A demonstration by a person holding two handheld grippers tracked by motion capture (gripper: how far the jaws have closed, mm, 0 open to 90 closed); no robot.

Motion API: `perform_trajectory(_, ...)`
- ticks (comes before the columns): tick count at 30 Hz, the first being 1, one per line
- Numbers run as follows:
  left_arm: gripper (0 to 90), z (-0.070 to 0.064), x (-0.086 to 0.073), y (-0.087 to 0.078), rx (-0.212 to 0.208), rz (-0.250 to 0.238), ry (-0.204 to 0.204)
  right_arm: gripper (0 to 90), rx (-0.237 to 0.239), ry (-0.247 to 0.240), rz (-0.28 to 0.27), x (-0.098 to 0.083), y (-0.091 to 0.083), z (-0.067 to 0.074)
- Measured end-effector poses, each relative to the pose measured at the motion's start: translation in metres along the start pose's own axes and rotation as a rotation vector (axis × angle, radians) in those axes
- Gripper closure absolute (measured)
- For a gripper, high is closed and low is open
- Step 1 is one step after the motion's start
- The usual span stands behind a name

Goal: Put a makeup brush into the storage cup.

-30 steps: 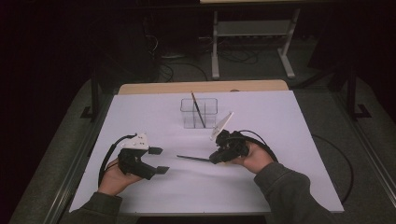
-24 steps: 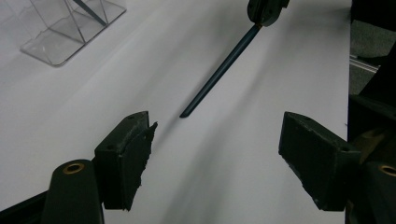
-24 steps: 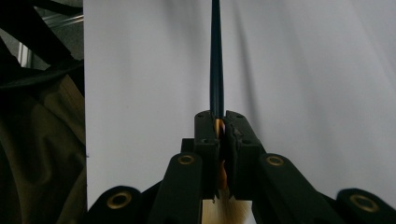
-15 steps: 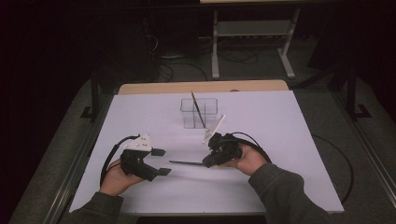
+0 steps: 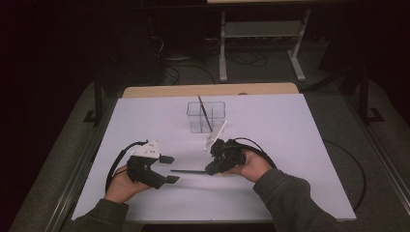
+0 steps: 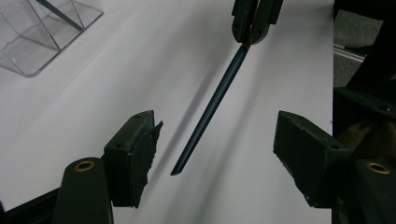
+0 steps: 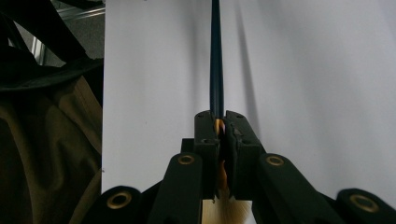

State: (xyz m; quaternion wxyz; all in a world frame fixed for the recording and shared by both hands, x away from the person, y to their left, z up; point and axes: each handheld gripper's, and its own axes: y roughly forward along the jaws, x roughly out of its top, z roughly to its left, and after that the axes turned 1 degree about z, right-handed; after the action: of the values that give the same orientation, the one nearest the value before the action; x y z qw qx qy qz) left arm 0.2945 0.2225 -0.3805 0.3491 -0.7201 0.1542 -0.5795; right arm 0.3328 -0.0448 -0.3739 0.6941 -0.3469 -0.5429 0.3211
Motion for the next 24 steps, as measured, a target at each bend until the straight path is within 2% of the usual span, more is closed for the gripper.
perform_trajectory(13,31.4,-0.001,0.001,0.006,-0.024,0.018,0.006,83.5,0.018,-0.019,0.011,0.009,0.003,0.004)
perform_trajectory(15,32.6,-0.001,0.001,0.006,-0.027,0.027,0.015,83.5,0.021,-0.036,0.010,0.012,0.004,0.005)
perform_trajectory(19,35.3,-0.002,0.001,0.008,-0.031,0.028,0.010,83.5,0.028,-0.039,0.019,0.016,0.005,0.008)
perform_trajectory(24,38.9,-0.003,0.000,0.009,-0.051,0.037,0.021,83.5,0.034,-0.052,0.020,0.019,0.006,0.010)
